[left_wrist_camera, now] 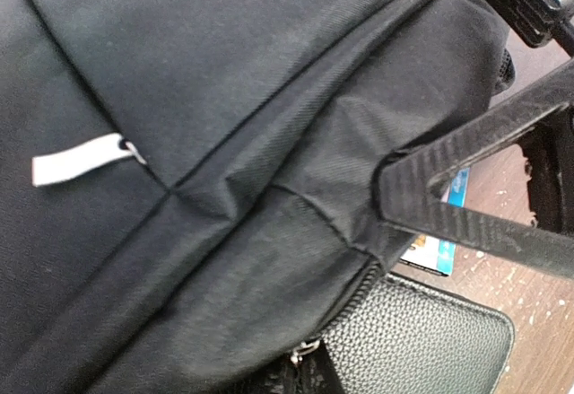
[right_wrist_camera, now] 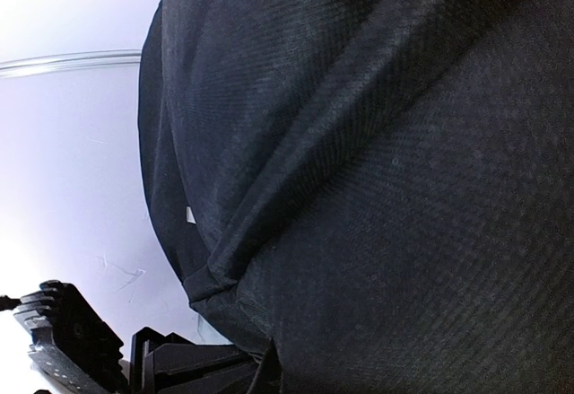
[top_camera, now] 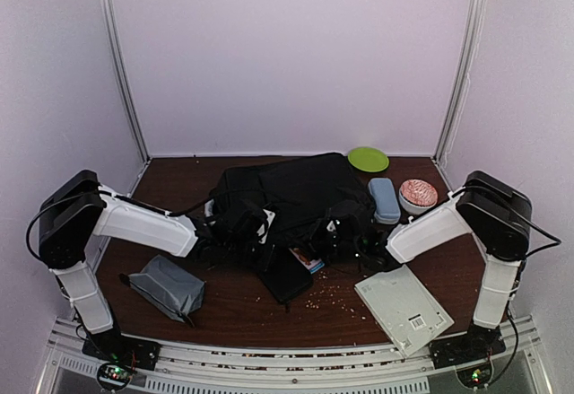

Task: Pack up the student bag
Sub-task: Unzip the student bag at the center of the board.

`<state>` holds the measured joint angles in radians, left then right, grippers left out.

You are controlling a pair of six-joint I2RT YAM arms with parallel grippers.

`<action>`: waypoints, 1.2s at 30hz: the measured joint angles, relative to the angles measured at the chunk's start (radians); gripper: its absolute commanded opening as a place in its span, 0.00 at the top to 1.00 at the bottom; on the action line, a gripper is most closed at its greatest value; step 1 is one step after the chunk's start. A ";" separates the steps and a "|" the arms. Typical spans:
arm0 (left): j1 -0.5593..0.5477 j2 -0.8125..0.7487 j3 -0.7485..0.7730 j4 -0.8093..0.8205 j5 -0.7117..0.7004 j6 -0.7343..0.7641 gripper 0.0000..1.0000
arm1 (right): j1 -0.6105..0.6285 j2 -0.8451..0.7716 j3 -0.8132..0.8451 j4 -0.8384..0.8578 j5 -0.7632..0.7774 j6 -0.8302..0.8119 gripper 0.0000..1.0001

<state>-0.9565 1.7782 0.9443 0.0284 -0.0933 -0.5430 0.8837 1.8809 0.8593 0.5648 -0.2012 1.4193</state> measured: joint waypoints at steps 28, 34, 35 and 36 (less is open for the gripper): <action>0.023 -0.380 -0.199 -0.171 -0.174 -0.039 1.00 | 0.008 -0.222 -0.144 -0.082 0.019 -0.101 1.00; 0.119 -0.393 -0.240 -0.179 -0.150 -0.042 1.00 | 0.009 -0.230 -0.144 -0.150 0.016 -0.160 1.00; 0.131 -0.393 -0.244 -0.177 -0.138 -0.042 1.00 | 0.009 -0.233 -0.144 -0.155 0.016 -0.165 1.00; 0.143 -0.393 -0.248 -0.173 -0.127 -0.042 1.00 | 0.008 -0.235 -0.144 -0.159 0.015 -0.168 1.00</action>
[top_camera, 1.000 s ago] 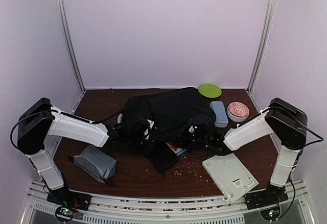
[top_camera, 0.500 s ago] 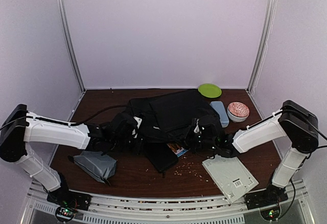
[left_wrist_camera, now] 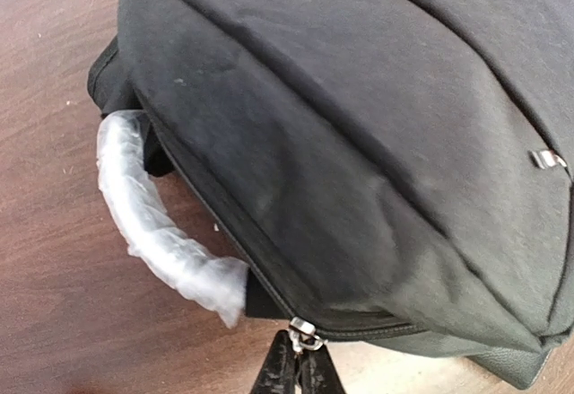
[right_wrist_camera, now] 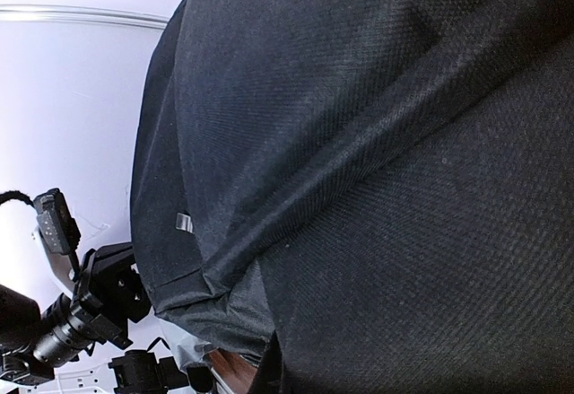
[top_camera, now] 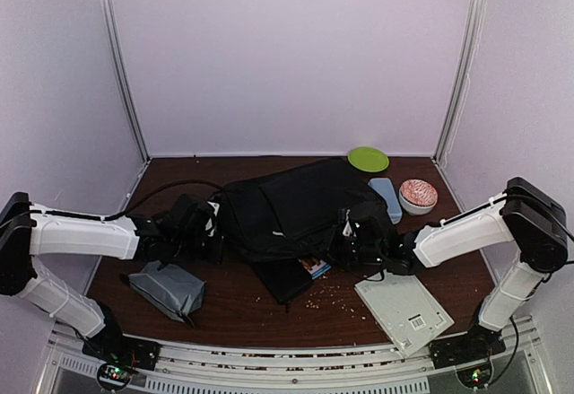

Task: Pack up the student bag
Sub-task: Unzip the student bag at the center of the board.

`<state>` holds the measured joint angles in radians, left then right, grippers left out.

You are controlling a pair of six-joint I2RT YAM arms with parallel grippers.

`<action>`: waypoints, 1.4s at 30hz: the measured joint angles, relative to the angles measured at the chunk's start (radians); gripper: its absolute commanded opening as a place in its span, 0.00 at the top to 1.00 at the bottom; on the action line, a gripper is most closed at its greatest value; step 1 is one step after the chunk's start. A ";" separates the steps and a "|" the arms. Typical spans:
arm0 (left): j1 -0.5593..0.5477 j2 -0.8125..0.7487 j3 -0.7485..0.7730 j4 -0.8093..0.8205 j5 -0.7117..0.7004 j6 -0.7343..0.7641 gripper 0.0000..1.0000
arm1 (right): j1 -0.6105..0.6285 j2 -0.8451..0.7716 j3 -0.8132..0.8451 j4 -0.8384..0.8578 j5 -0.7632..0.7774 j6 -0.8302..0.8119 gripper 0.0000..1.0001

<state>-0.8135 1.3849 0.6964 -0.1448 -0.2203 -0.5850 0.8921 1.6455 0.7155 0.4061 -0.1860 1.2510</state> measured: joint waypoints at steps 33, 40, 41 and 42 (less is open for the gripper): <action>0.183 -0.173 -0.031 -0.127 0.078 -0.002 0.12 | -0.023 -0.104 0.037 -0.262 0.021 -0.181 0.28; 0.216 -0.286 0.018 -0.247 0.029 -0.008 0.03 | -0.027 -0.158 0.037 -0.301 0.081 -0.166 0.24; 0.235 -0.262 0.048 -0.252 0.035 -0.008 0.03 | -0.031 -0.161 0.035 -0.298 0.088 -0.159 0.24; 0.258 -0.227 0.084 -0.253 0.046 -0.008 0.03 | -0.037 -0.161 0.031 -0.294 0.094 -0.148 0.24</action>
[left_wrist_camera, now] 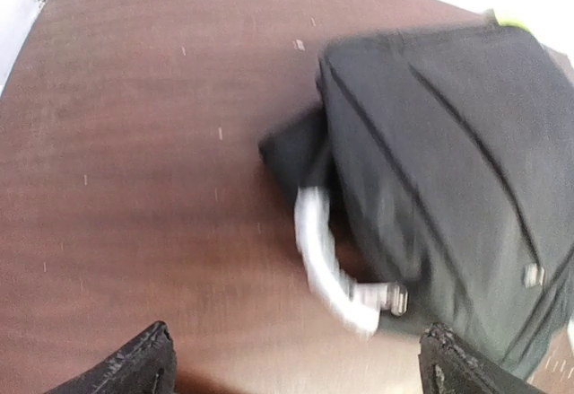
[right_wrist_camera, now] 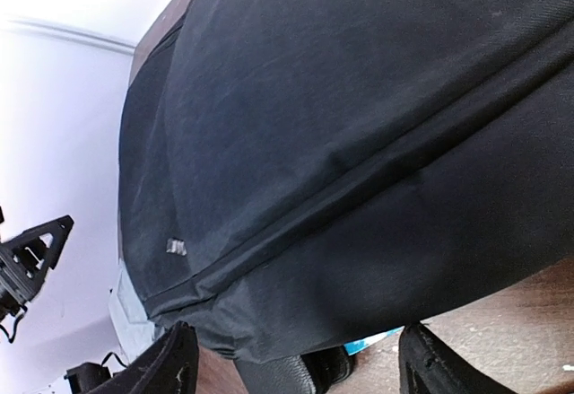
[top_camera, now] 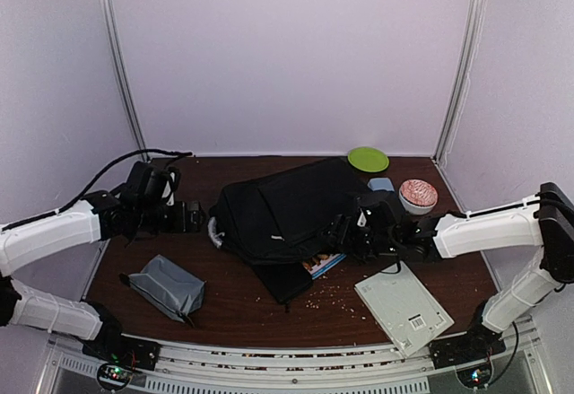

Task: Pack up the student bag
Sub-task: Unzip the student bag at the center of the board.

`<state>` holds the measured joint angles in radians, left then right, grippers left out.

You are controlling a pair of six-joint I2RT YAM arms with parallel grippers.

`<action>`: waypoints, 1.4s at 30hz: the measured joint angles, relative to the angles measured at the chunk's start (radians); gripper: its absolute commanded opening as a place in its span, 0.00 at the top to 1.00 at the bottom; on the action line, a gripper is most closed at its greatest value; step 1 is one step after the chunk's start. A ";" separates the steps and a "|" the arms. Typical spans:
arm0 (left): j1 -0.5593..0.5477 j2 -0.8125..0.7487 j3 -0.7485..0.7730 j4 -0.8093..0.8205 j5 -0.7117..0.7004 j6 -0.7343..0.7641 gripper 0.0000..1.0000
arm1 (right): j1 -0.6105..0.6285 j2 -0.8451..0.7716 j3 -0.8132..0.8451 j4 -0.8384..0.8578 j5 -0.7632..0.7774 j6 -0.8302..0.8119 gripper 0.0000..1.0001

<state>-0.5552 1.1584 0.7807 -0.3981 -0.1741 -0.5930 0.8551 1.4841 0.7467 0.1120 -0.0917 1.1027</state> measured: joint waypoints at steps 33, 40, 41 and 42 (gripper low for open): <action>0.169 0.449 0.225 0.225 0.313 -0.036 1.00 | -0.139 0.188 0.339 -0.187 -0.048 -0.109 1.00; 0.143 0.178 0.093 0.226 0.234 -0.071 1.00 | -0.137 0.260 0.544 -0.278 -0.143 -0.240 1.00; 0.129 0.145 0.078 0.226 0.213 -0.077 1.00 | -0.137 0.286 0.580 -0.290 -0.160 -0.258 1.00; 0.114 0.117 0.064 0.229 0.193 -0.084 1.00 | -0.138 0.316 0.623 -0.306 -0.175 -0.275 1.00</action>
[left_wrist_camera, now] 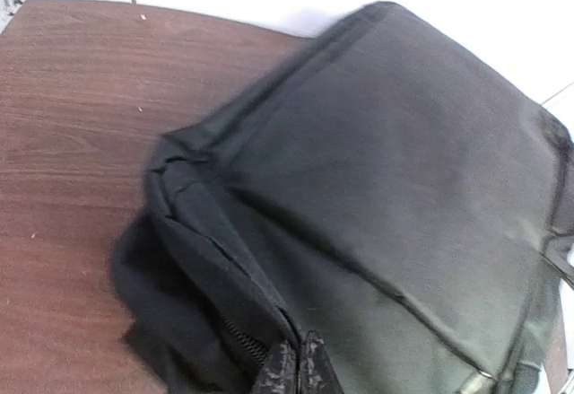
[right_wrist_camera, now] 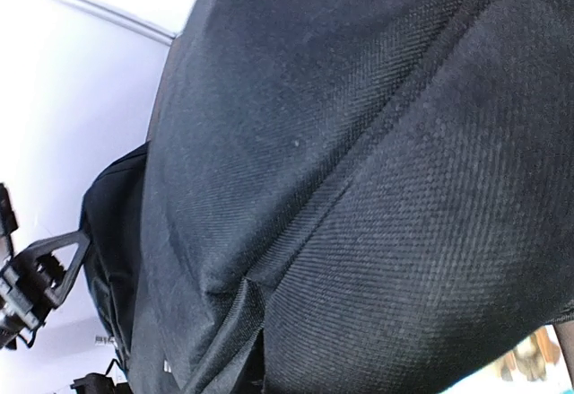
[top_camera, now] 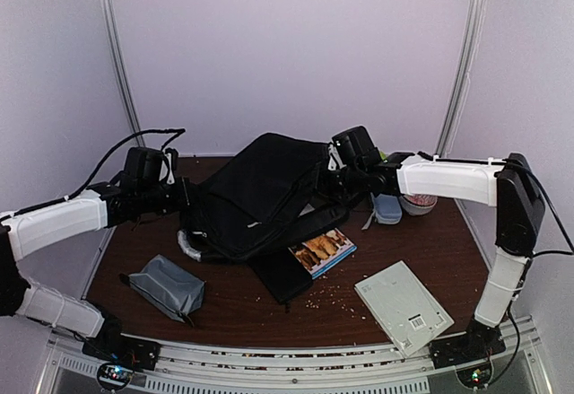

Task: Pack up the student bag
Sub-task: Unzip the student bag at the center of the board.

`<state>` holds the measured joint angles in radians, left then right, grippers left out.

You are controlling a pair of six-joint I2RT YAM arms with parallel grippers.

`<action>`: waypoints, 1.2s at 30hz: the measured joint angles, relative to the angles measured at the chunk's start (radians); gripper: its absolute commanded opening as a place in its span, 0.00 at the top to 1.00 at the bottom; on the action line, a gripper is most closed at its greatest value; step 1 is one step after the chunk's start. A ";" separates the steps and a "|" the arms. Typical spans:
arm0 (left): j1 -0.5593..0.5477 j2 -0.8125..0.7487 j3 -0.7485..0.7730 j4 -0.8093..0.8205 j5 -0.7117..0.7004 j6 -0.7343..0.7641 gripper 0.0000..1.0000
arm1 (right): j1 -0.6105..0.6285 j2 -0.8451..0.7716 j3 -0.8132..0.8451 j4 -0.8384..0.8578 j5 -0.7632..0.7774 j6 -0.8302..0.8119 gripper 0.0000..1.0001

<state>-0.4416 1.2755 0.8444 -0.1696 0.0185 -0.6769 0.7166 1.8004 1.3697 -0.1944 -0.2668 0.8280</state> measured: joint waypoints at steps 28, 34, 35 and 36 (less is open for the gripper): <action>-0.318 0.101 -0.071 0.158 -0.179 -0.181 0.42 | -0.040 -0.021 0.137 -0.274 0.169 -0.104 0.17; -0.320 0.022 -0.071 0.085 -0.162 -0.145 0.26 | -0.020 -0.203 -0.088 -0.132 0.161 -0.060 0.25; -0.321 -0.004 -0.075 0.068 -0.166 -0.140 0.25 | -0.008 -0.215 -0.126 -0.107 0.151 -0.047 0.27; -0.320 -0.031 -0.080 0.051 -0.175 -0.136 0.25 | 0.013 -0.224 -0.166 -0.078 0.138 -0.030 0.28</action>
<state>-0.7620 1.2446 0.7643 -0.1181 -0.1570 -0.8127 0.7292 1.5768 1.2034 -0.2726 -0.1284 0.7982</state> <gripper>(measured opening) 0.734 0.753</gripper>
